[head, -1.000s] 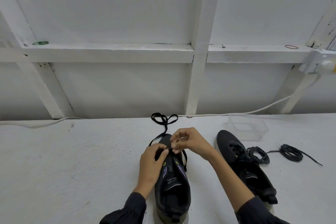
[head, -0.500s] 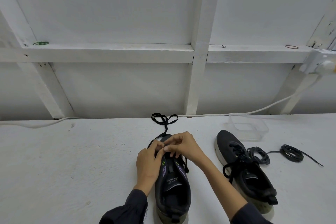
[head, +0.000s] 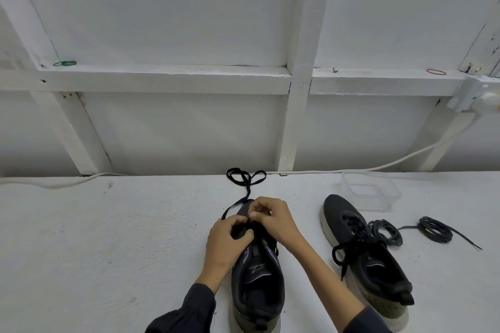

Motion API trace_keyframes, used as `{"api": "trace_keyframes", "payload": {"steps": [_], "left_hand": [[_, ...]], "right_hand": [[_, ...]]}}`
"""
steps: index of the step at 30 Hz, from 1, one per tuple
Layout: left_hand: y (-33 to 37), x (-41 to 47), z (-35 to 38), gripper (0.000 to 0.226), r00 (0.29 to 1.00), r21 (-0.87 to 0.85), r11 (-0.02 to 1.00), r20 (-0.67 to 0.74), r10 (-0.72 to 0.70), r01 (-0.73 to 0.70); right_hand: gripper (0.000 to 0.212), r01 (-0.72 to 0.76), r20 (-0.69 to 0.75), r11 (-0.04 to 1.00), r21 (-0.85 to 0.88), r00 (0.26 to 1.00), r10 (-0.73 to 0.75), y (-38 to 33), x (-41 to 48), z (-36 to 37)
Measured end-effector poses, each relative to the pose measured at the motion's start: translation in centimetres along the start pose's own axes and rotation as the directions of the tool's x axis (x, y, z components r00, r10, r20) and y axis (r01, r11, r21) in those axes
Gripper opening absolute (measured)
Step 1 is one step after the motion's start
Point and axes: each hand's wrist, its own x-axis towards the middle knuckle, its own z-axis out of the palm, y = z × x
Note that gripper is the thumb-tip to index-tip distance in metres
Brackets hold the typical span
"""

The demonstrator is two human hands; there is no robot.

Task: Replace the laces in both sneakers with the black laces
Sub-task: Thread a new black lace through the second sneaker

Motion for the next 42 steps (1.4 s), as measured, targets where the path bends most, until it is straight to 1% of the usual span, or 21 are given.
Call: {"api": "trace_keyframes", "payload": {"steps": [3,5,7,9,11,13,15,17,20,22,27,32,35,38,40,42], "left_hand": [[-0.1,-0.1,0.2,0.022,1.0,0.02,1.0,-0.005,-0.002,0.002],[-0.2,-0.2,0.3,0.022,1.0,0.026,1.0,-0.008,0.013,-0.013],[-0.3,-0.1,0.3,0.021,1.0,0.04,0.999,0.002,0.024,-0.024],[-0.1,0.2,0.1,0.021,0.999,0.07,0.997,0.022,0.027,-0.028],[0.5,0.7,-0.1,0.02,0.999,0.064,0.997,0.039,0.035,-0.038],[1.1,1.2,-0.2,0.02,0.996,-0.003,0.999,0.067,0.052,-0.052],[1.4,1.6,0.0,0.017,0.99,-0.074,0.996,0.128,0.064,-0.055],[1.4,1.9,0.5,0.026,0.983,-0.089,0.995,0.171,0.059,-0.044],[1.0,2.0,0.8,0.017,0.986,-0.077,0.996,0.16,0.048,-0.036],[0.9,1.8,0.9,0.016,0.986,-0.076,0.997,0.162,0.043,-0.031],[1.1,1.5,1.0,0.016,0.987,-0.054,0.998,0.156,0.032,-0.023],[0.6,1.6,1.0,0.016,0.987,-0.103,0.995,0.156,0.032,-0.016],[0.6,1.7,1.1,0.015,0.987,-0.105,0.995,0.162,0.022,-0.005],[0.5,1.6,1.1,0.015,0.986,-0.121,0.993,0.165,0.008,0.012],[0.5,1.7,1.1,0.014,0.983,-0.121,0.992,0.181,-0.017,0.04],[0.7,1.9,1.0,0.012,0.975,-0.127,0.989,0.217,-0.044,0.073]], "right_hand": [[0.028,-0.059,-0.077,0.981,0.185,0.994,0.074,-0.3,0.4,-0.6],[0.025,-0.094,-0.076,0.944,0.315,0.989,0.124,-0.5,0.6,-1.0],[0.021,-0.106,-0.045,0.92,0.376,0.99,0.132,-0.6,0.4,-1.2],[0.017,-0.109,0.015,0.924,0.368,0.994,0.111,-0.7,0.1,-1.5],[0.015,-0.102,0.064,0.944,0.313,0.994,0.086,-1.0,0.2,-1.9],[0.015,-0.087,0.087,0.965,0.247,0.994,0.067,-1.1,0.7,-2.3],[0.015,-0.065,0.112,0.979,0.194,0.993,0.043,-1.2,1.0,-2.5],[0.017,-0.057,0.131,0.982,0.178,0.991,0.034,-1.2,1.0,-2.4],[0.023,-0.059,0.092,0.984,0.167,0.995,0.044,-1.4,1.1,-2.3],[0.024,-0.046,0.059,0.987,0.152,0.998,0.038,-1.7,1.1,-2.3],[0.024,-0.004,0.049,0.992,0.128,0.999,-0.002,-2.9,1.4,-2.1],[0.026,-0.004,0.027,0.963,0.268,1.0,-0.003,-5.4,2.5,-3.5],[0.026,0.04,0.01,0.938,0.343,0.999,-0.046,-7.5,3.2,-4.4],[0.025,0.099,-0.063,0.893,0.439,0.995,-0.08,-8.5,4.7,-5.0],[0.024,0.102,-0.119,0.852,0.513,0.992,-0.048,-8.3,5.6,-4.8],[0.02,0.076,-0.144,0.807,0.585,0.989,0.012,-7.3,6.1,-4.2]]}}
